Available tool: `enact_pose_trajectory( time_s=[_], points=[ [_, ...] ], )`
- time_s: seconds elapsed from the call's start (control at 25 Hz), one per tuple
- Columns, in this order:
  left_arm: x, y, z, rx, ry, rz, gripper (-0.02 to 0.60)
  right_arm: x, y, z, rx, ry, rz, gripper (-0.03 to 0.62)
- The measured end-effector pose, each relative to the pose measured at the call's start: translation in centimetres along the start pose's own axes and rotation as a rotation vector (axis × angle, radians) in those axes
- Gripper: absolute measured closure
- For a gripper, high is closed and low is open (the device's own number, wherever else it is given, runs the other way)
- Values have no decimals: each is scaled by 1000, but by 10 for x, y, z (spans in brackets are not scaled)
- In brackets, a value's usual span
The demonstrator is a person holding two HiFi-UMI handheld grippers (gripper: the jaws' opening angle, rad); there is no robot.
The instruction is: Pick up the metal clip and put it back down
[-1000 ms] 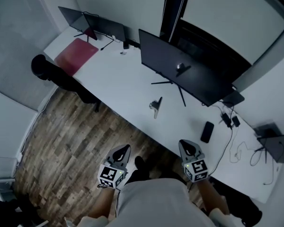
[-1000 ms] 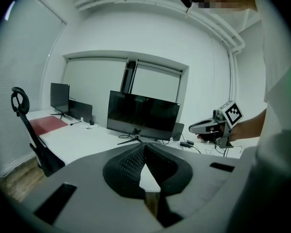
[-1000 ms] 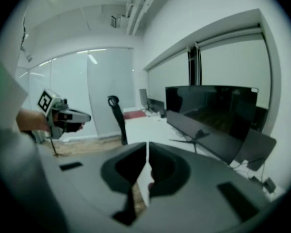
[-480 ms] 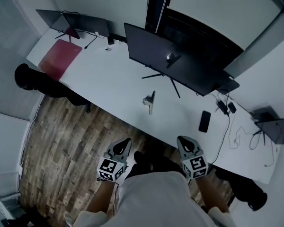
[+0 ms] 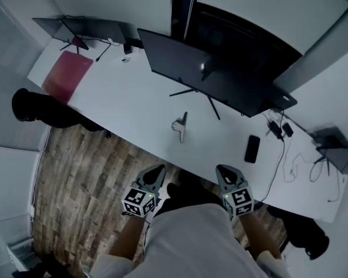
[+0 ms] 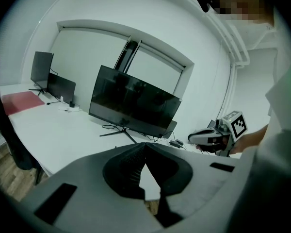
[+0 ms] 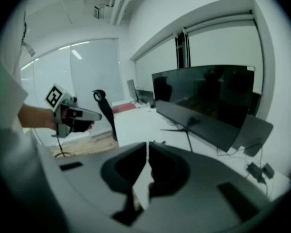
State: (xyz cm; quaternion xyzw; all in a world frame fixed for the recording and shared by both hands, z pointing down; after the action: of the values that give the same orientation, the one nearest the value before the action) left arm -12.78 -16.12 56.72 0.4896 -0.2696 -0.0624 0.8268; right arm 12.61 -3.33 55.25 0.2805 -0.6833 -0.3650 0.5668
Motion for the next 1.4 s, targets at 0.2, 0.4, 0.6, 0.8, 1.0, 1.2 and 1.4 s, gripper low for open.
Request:
enact_pose_trajectory(
  time_s=[0.2, 0.4, 0.6, 0.8, 1.0, 1.2, 1.4],
  points=[
    [37, -3, 11, -42, -8, 46, 551, 25, -3, -26, 14, -31, 19, 560],
    [77, 3, 29, -132, -12, 98, 549, 49, -2, -52, 24, -65, 55, 560],
    [114, 9, 46, -161, -12, 154, 549, 72, 6, -72, 62, -98, 74, 560],
    [145, 17, 71, -200, -34, 213, 548, 95, 16, -81, 86, -138, 102, 560],
    [173, 30, 93, -234, -44, 275, 535, 119, 26, -92, 97, -167, 120, 560],
    [199, 46, 114, -248, -47, 353, 484, 141, 34, -98, 107, -196, 133, 560],
    [224, 58, 130, -242, -56, 427, 457, 157, 42, -100, 121, -221, 141, 560]
  ],
)
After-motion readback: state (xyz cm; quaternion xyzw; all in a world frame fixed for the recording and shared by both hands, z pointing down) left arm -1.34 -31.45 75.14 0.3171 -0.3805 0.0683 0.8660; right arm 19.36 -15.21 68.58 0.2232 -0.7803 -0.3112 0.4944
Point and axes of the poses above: the fingertips, and each gripper's own axes: x forward along the fingers, z to its left, y out of its underside, the point moved 8 cm from there along -x, backward along the fingers, and after that the axes turned 2 degrees about -y, right-handed, at the moved point
